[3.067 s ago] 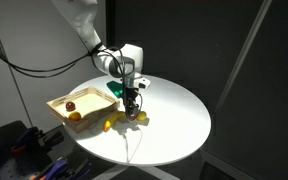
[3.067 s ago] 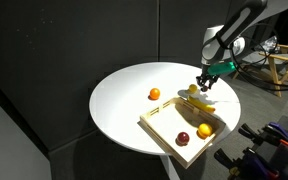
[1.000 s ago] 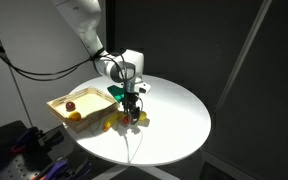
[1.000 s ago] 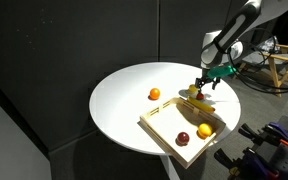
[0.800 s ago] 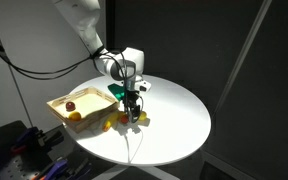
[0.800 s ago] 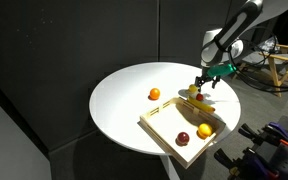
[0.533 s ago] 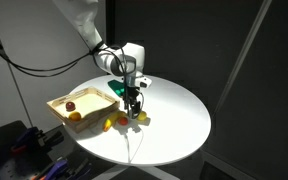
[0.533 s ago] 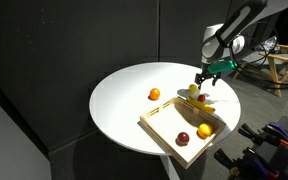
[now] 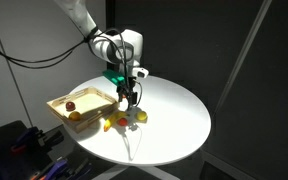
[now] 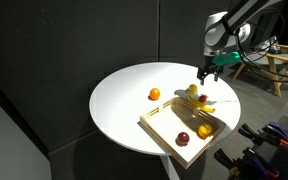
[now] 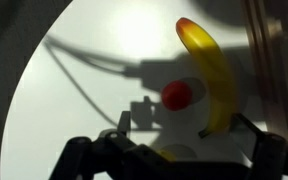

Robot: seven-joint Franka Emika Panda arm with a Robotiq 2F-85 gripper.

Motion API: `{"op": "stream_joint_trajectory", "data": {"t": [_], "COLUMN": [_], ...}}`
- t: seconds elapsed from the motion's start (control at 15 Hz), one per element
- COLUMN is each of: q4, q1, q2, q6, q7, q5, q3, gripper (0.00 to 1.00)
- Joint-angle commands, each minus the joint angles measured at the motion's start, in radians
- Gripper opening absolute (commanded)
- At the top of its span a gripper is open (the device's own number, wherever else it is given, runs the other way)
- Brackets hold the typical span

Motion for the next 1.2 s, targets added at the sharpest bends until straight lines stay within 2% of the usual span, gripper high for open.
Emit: {"op": "stream_joint_trajectory", "data": {"t": [0.0,0.53,1.13], "q4": [-0.058,-0.111,-0.167], "q1": [-0.011,-0.003,0.001], "q2": [-0.094,-0.179,-0.266], "q6": [-0.043,-0.081,-0.077], "q7": [-0.087,-0.166,-0.142], "q5": [-0.003,0.002,-0.001], "q3": [0.027,0.064,0.076], "gripper": [1.00,1.00,1.00]}}
